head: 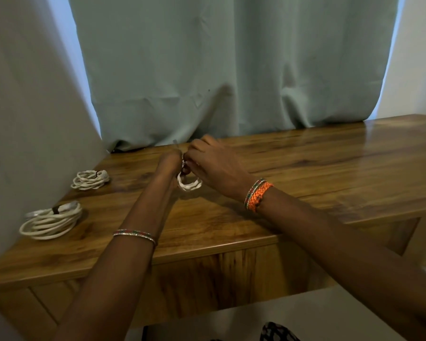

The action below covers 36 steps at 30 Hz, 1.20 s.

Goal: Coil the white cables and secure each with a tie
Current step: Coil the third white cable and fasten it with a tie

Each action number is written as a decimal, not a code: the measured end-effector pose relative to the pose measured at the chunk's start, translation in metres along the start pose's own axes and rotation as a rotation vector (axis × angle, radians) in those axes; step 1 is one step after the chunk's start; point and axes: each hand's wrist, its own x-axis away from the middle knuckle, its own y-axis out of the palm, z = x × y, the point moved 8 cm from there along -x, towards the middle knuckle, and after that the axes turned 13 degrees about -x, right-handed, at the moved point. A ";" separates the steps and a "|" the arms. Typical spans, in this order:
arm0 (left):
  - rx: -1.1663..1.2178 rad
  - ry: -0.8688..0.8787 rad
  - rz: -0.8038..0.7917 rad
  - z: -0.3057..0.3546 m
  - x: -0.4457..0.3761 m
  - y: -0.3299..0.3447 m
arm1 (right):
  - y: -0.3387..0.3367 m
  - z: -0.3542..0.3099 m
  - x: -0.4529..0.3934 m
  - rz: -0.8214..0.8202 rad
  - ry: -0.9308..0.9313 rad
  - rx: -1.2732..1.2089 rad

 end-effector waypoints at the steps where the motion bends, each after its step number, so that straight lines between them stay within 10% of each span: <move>1: 0.004 0.026 0.002 0.000 -0.003 0.001 | -0.001 0.005 0.001 0.021 0.060 -0.062; 6: -0.099 0.271 0.174 0.016 0.004 -0.005 | -0.003 0.042 0.018 0.249 0.470 -0.432; 17: -0.322 0.751 0.412 0.061 0.052 -0.011 | -0.018 0.048 0.014 0.420 0.623 -0.600; 36: -0.022 0.534 0.026 0.048 0.054 0.010 | -0.025 0.070 0.027 0.547 0.728 -0.587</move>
